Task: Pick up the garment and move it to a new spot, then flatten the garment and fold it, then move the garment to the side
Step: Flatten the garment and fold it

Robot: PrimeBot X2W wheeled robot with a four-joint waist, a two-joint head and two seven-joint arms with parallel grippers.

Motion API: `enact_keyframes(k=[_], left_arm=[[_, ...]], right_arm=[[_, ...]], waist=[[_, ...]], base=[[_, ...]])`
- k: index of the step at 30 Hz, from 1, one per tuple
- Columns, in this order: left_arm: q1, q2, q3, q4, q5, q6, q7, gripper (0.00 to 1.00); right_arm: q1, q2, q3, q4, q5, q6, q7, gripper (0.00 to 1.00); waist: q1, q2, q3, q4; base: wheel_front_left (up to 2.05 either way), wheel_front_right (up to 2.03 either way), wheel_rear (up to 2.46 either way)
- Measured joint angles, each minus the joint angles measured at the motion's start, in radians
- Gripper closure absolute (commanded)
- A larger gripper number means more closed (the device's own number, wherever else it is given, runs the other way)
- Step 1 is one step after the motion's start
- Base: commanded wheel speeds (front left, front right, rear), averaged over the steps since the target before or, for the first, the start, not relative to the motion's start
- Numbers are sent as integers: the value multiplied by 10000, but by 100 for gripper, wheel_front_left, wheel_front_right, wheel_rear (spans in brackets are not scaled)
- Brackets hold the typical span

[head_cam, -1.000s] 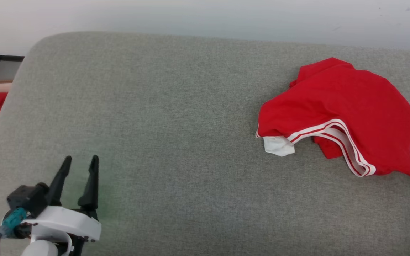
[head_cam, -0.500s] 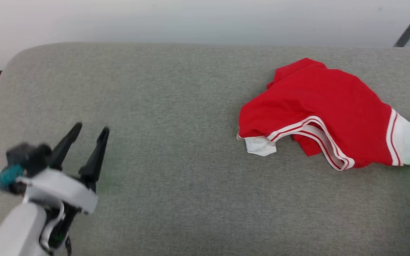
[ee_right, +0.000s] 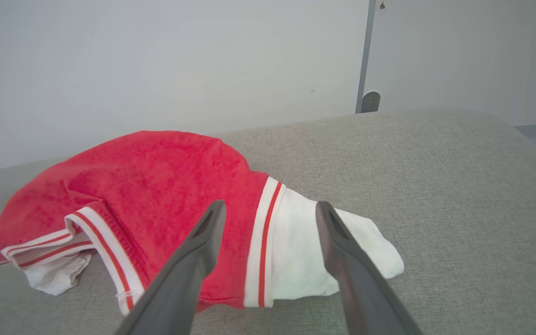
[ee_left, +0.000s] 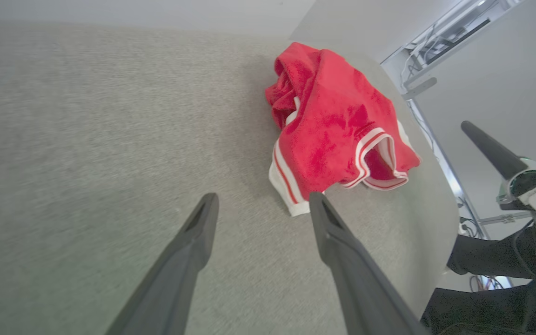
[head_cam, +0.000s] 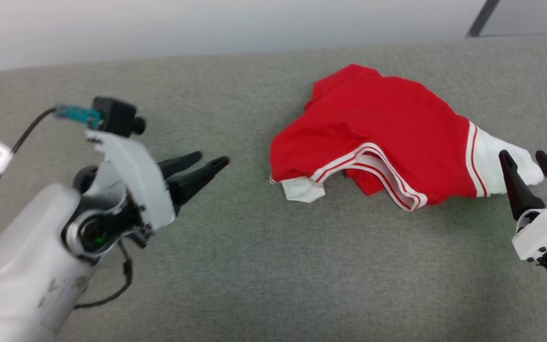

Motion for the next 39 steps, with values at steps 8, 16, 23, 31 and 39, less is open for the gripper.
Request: enact_keyframes(k=[8,16,23,31,39], left_arm=[[-1556,-1009,-159,1114,-2217,0,1632,0],[-1939,-1133,-510,1776,-2754,0,2725,0],[-2255,-1127,-1223,2251,-2059,0,3078,0],[-2759,-1285,-1413,2353,-1595,-2,2288,100],[-4005,-1728,-2002,1181,-1356,0,2322,100]], right_arm=[[-56,343,268,-69,12,0,-242,0],[-211,497,453,142,36,0,-443,0],[-489,575,652,198,54,0,-571,0],[-653,706,876,222,81,0,-775,0],[-591,788,907,384,123,0,-965,0]], waist=[[-1,0,641,-757],[0,0,1145,-1357],[0,0,1544,-1644],[-1,0,1800,-1967],[0,0,1744,-2176]], base=[[0,0,0],[0,0,0],[0,0,0],[0,0,0],[0,0,0]])
